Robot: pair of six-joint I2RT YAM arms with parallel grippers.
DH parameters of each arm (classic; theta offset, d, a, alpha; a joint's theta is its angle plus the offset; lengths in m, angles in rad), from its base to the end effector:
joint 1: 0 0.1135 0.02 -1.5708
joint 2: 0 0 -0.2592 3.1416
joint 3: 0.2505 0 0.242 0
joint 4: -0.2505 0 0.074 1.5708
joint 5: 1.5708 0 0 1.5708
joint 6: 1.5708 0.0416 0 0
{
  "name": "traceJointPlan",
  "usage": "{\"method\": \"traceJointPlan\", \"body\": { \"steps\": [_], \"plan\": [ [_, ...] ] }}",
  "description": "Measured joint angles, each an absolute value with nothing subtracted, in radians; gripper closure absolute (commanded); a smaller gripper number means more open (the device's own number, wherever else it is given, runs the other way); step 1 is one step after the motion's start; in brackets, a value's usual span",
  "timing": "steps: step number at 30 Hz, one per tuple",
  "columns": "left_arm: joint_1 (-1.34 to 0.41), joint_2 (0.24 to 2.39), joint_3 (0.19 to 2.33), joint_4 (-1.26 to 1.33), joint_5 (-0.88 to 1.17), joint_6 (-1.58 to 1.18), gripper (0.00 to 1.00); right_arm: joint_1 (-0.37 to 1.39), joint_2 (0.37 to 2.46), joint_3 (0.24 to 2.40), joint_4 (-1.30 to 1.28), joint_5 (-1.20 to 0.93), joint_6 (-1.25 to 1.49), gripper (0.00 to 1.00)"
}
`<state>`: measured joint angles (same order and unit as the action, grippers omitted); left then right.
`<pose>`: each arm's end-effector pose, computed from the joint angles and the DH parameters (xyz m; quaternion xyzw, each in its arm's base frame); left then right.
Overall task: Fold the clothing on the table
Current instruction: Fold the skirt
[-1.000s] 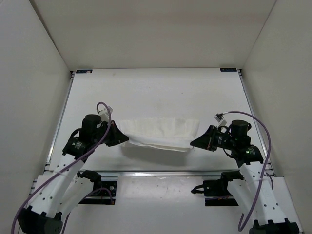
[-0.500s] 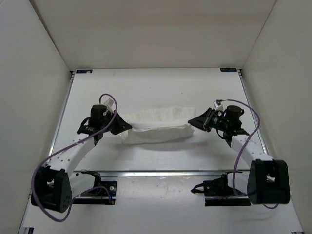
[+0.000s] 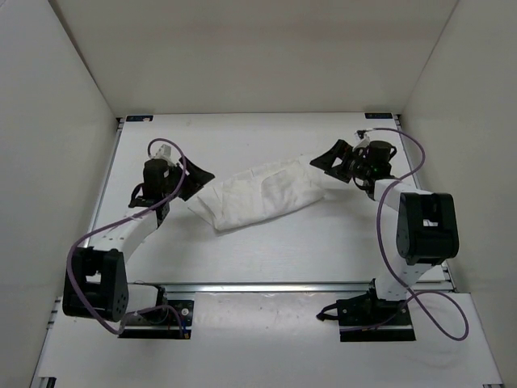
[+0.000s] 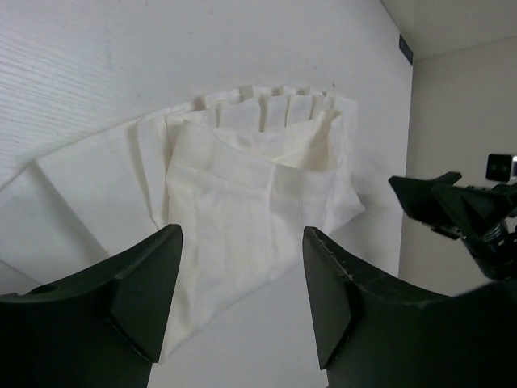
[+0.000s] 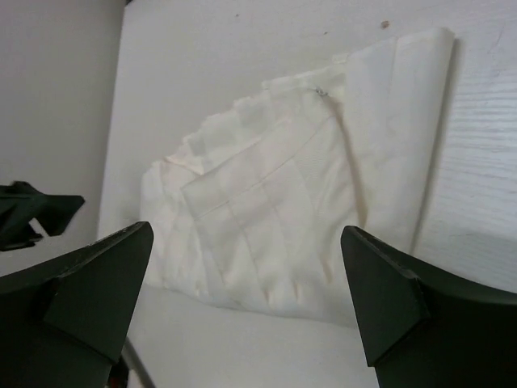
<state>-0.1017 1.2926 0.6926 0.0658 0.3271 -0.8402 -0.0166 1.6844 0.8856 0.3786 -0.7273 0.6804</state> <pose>0.2710 -0.0411 0.2221 -0.2341 0.8284 -0.3478 0.3714 0.3523 0.0218 0.2020 0.0859 0.8031 0.4478 0.3835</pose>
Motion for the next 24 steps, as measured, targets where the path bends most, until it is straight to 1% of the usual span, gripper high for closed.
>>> {"method": "traceJointPlan", "body": {
  "steps": [2, 4, 5, 6, 7, 9, 13, 16, 18, 19, 22, 24],
  "plan": [
    [-0.134, 1.301, 0.693, 0.079, 0.315, -0.814, 0.29, -0.014, 1.705, 0.922, 0.330, -0.720, 0.591, 0.01],
    [-0.165, 1.337, 0.702, 0.075, 0.301, -0.780, 0.30, -0.004, 1.755, 1.013, 0.257, -0.714, 0.493, 0.09],
    [-0.183, 1.369, 0.714, 0.069, 0.290, -0.759, 0.30, 0.004, 1.782, 1.061, 0.229, -0.708, 0.447, 0.19],
    [-0.200, 1.406, 0.730, 0.059, 0.279, -0.740, 0.30, 0.014, 1.803, 1.105, 0.206, -0.702, 0.400, 0.35],
    [-0.221, 1.450, 0.749, 0.053, 0.266, -0.719, 0.30, 0.022, 1.819, 1.139, 0.187, -0.696, 0.355, 0.41],
    [-0.251, 1.526, 0.777, 0.042, 0.244, -0.686, 0.30, 0.036, 1.848, 1.200, 0.146, -0.691, 0.285, 0.43],
    [-0.292, 1.640, 0.826, 0.012, 0.204, -0.638, 0.30, 0.059, 1.918, 1.302, 0.055, -0.689, 0.173, 0.38],
    [-0.305, 1.694, 0.871, -0.009, 0.166, -0.610, 0.29, 0.075, 1.970, 1.346, -0.002, -0.676, 0.113, 0.38],
    [-0.311, 1.715, 0.907, -0.025, 0.147, -0.598, 0.30, 0.084, 2.000, 1.361, -0.041, -0.666, 0.084, 0.40],
    [-0.313, 1.725, 0.924, -0.027, 0.140, -0.594, 0.31, 0.088, 2.019, 1.374, -0.065, -0.665, 0.073, 0.42],
    [-0.316, 1.746, 0.958, -0.027, 0.127, -0.584, 0.33, 0.097, 2.086, 1.433, -0.123, -0.665, 0.052, 0.43],
    [-0.317, 1.757, 0.966, -0.026, 0.125, -0.582, 0.41, 0.107, 2.130, 1.483, -0.166, -0.665, 0.030, 0.43]
  ]
}}
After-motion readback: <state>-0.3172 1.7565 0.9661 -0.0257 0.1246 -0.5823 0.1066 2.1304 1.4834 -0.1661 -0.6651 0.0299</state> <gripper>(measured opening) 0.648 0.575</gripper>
